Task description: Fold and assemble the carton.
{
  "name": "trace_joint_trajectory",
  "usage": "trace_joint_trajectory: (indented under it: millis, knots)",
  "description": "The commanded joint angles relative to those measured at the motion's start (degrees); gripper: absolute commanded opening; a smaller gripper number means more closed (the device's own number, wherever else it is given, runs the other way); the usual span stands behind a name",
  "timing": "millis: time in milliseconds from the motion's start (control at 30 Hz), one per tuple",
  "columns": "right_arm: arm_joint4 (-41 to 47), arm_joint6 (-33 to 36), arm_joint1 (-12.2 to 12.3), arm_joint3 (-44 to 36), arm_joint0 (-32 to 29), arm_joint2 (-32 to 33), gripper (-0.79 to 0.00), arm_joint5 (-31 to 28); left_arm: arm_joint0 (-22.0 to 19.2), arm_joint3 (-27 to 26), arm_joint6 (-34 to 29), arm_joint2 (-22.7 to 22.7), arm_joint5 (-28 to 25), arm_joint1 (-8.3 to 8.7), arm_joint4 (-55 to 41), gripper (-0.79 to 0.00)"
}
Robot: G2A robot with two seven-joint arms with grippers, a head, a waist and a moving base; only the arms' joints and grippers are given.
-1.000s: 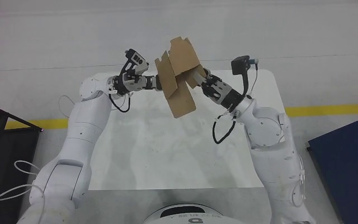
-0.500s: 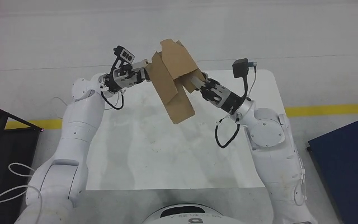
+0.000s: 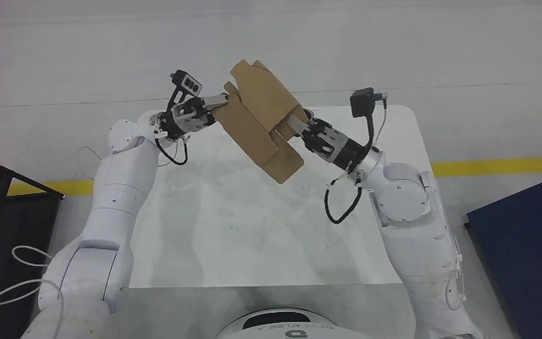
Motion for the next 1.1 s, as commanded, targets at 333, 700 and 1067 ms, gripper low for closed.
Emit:
trace_joint_trajectory:
  millis: [333, 700, 1067]
  knots:
    - [0.4, 0.0, 0.6, 0.8, 0.9, -0.8, -0.785, 1.6, -0.4, 1.4, 1.3, 0.9, 0.3, -0.13, 0.7, -0.785]
    - [-1.0, -0.2, 1.1, 0.5, 1.3, -2.2, -0.57, 2.7, -0.7, 1.9, 3.1, 1.5, 1.2, -0.19, 1.6, -0.785]
    - [-7.3, -4.5, 1.3, 0.4, 1.7, -4.5, -0.409, 5.4, -0.4, 1.5, 3.5, 2.0, 1.8, -0.26, 1.7, -0.785]
